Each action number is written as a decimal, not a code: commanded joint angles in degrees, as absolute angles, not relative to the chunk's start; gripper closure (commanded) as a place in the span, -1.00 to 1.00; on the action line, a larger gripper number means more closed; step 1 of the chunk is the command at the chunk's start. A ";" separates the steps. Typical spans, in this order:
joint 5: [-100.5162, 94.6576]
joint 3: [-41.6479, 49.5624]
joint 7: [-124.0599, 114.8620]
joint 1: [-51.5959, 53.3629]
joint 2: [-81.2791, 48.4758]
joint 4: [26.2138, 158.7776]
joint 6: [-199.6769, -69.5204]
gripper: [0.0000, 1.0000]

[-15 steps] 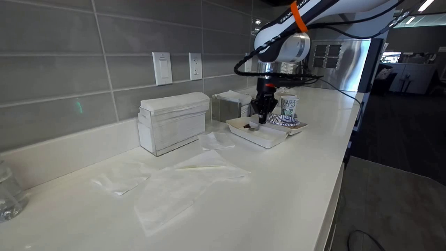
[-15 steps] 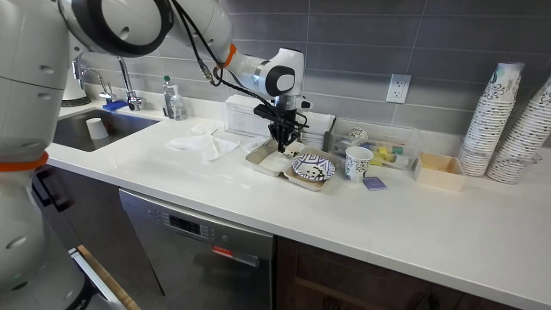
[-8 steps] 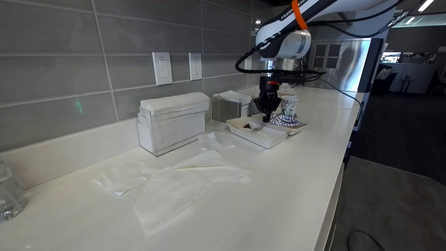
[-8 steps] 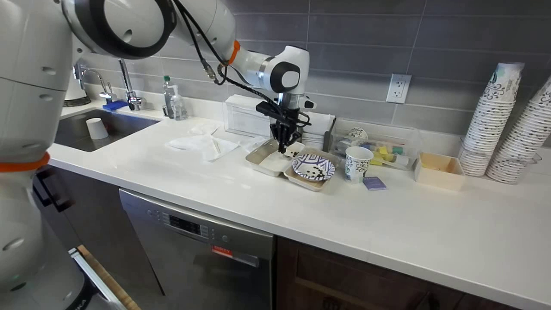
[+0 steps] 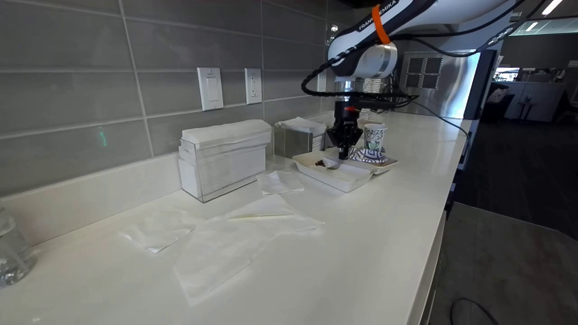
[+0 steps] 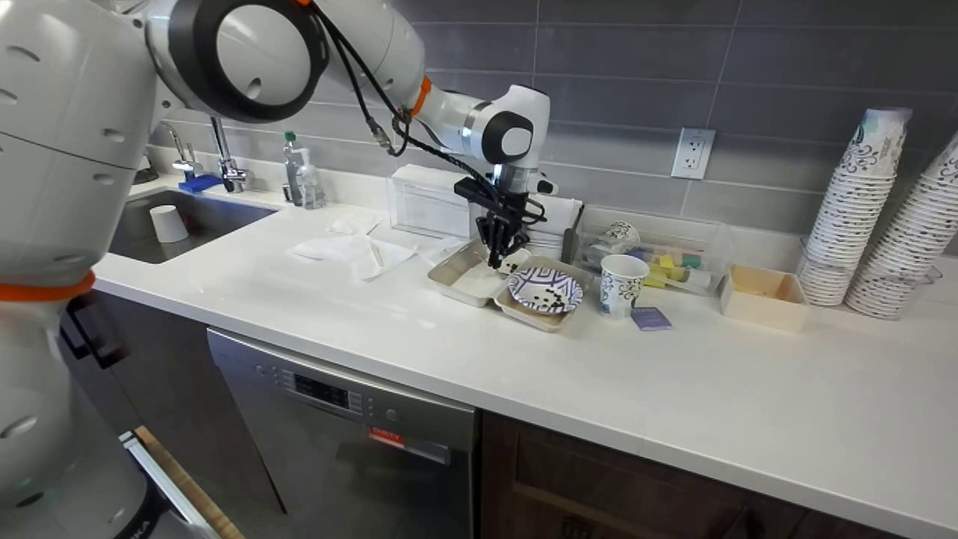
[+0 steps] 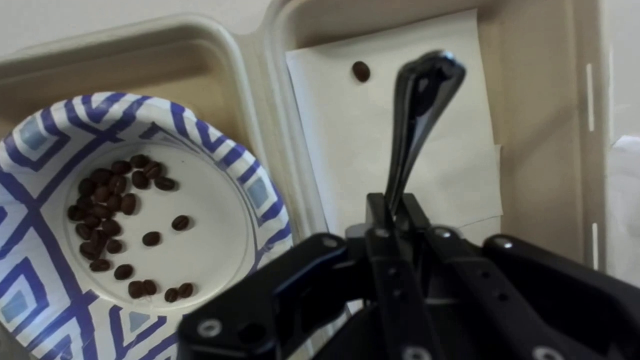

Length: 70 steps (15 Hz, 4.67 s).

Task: Pick up this phone get some of the objects from the disposable plate and put them in the bowl

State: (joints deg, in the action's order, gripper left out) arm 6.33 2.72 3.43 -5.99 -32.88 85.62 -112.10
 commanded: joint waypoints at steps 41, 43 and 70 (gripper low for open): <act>0.35 5.17 -3.63 -1.14 -31.02 103.20 -155.09 0.96; -1.24 6.42 -5.32 -0.03 -30.52 105.07 -158.79 0.96; -19.04 15.03 -14.78 4.51 -19.63 106.00 -136.06 0.96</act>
State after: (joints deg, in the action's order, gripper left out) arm -16.98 16.32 -12.98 5.86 -20.51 107.12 -142.08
